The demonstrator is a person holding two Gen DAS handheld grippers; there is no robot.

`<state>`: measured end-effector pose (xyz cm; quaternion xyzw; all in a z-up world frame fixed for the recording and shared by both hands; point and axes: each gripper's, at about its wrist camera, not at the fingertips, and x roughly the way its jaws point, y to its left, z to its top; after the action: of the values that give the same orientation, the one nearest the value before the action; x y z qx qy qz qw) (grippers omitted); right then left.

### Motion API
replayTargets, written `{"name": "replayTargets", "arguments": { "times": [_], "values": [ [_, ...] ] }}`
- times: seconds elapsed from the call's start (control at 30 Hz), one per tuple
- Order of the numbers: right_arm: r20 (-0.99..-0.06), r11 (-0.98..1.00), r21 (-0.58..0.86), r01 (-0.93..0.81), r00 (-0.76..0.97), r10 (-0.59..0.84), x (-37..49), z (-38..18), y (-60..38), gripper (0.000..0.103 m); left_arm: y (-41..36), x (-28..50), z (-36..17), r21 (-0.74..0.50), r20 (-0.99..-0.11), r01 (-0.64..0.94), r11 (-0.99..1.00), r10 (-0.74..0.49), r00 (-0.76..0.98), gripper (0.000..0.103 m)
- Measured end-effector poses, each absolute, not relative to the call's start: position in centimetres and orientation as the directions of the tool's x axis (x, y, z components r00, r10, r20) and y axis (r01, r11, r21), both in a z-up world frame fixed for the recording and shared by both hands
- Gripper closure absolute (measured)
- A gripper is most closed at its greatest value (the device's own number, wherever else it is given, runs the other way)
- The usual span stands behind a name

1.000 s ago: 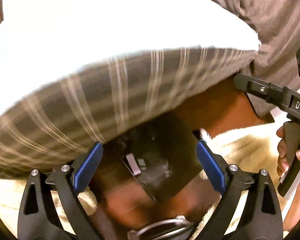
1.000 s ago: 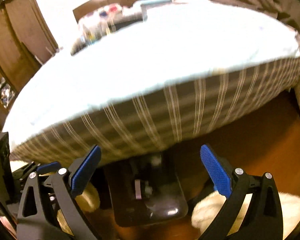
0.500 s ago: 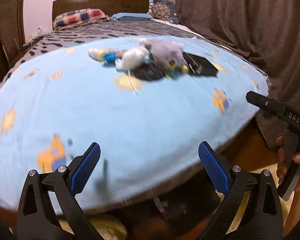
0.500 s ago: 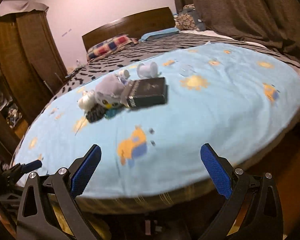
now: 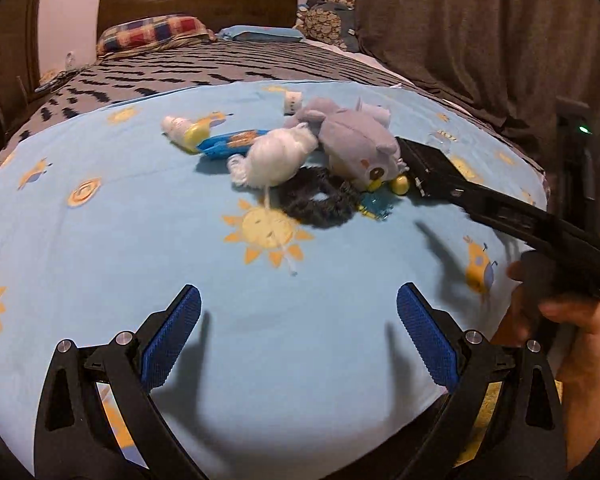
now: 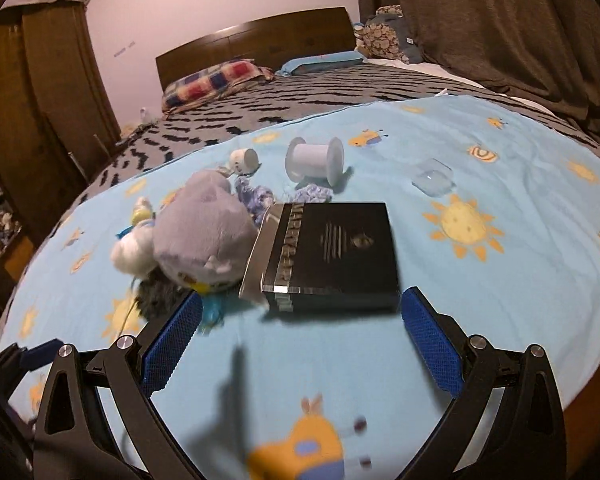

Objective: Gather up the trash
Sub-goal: 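Grasp the black book-like box with the right tool while the left tool grasps the dark scrunchie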

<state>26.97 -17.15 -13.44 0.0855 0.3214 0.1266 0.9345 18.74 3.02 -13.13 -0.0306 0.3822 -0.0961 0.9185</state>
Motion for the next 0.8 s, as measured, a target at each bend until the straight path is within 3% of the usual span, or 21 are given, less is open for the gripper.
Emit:
{"name": "replayTargets", "arguments": {
  "times": [0.2, 0.33, 0.5, 0.57, 0.8],
  "values": [
    [-0.597, 0.955, 0.241, -0.175, 0.749, 0.288, 29.0, -14.0, -17.2, 0.008, 1.9, 21.2, -13.4, -0.14, -0.702, 0.181, 0.973, -0.227, 0.675, 0.013],
    [-0.59, 0.954, 0.243, -0.174, 0.754, 0.287, 29.7, -13.9, -17.9, 0.026, 1.6, 23.0, -13.5, -0.149, -0.707, 0.181, 0.972, -0.232, 0.668, 0.033],
    [-0.582, 0.95, 0.256, -0.182, 0.756, 0.301, 30.5, -14.1, -19.2, 0.028, 0.7, 24.5, -13.6, -0.14, -0.706, 0.207, 0.968, -0.244, 0.665, 0.041],
    [-0.573, 0.948, 0.262, -0.183, 0.76, 0.305, 30.5, -14.1, -19.8, 0.028, 0.2, 25.2, -13.9, -0.128, -0.715, 0.221, 0.967, -0.244, 0.655, 0.053],
    [-0.567, 0.939, 0.288, -0.19, 0.756, 0.327, 30.1, -14.0, -21.1, 0.028, -0.4, 27.3, -14.9, -0.084, -0.735, 0.214, 0.973, -0.205, 0.646, 0.059]
  ]
}}
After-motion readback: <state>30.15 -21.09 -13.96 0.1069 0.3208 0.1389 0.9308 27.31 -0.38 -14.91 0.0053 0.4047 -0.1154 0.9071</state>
